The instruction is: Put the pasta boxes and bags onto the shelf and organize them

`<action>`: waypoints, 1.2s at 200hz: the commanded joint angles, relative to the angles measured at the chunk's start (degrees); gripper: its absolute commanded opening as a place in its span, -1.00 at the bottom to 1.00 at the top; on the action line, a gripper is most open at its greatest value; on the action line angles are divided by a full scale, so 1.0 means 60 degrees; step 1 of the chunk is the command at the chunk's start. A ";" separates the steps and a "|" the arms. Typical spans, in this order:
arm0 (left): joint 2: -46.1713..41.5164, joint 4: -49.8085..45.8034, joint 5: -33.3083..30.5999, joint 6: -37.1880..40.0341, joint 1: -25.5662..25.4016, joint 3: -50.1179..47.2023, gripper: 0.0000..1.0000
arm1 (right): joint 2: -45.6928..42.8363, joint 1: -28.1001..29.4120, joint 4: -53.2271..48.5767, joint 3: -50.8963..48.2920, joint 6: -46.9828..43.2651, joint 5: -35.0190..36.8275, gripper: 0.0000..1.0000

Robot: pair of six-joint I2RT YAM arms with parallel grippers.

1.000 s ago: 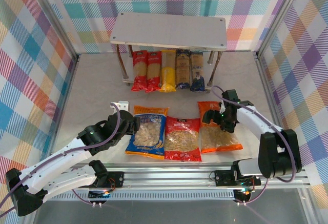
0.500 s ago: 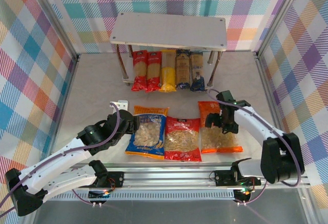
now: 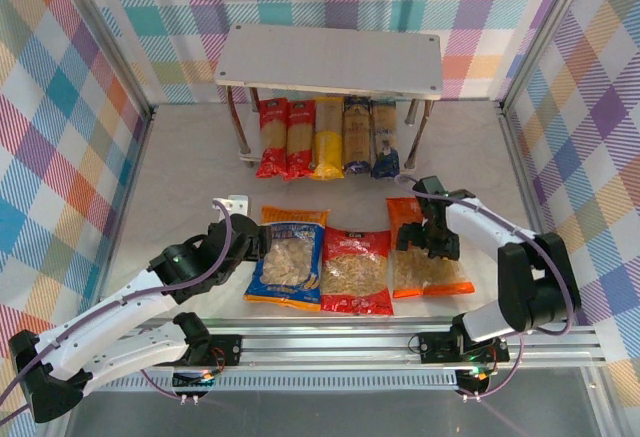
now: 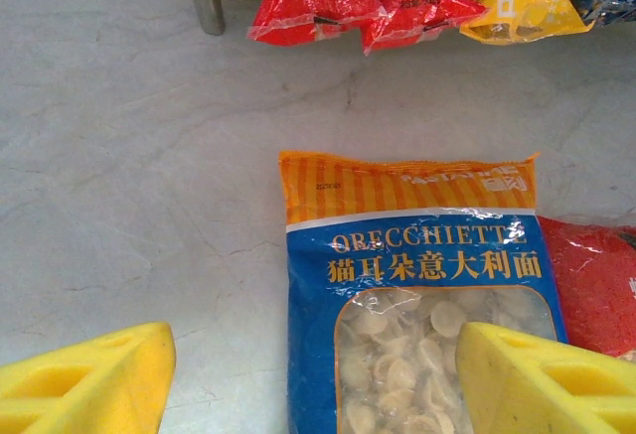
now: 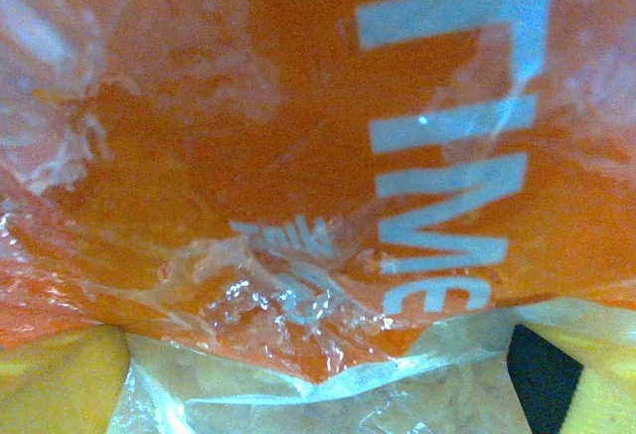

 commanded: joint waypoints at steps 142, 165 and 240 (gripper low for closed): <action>-0.0595 -0.0248 -0.0211 0.0257 -0.0053 0.0213 0.42 | 0.0032 0.0060 0.0220 -0.0248 0.0189 -0.0819 -1.00; -0.0540 -0.0176 -0.0241 0.0316 -0.0051 0.0263 0.42 | -0.0539 0.0063 0.0072 -0.0250 0.0171 -0.0685 -1.00; -0.0059 0.0147 -0.0065 0.0518 -0.0046 0.0630 0.41 | -0.3857 0.0071 -0.1050 0.0469 0.0005 0.0257 -1.00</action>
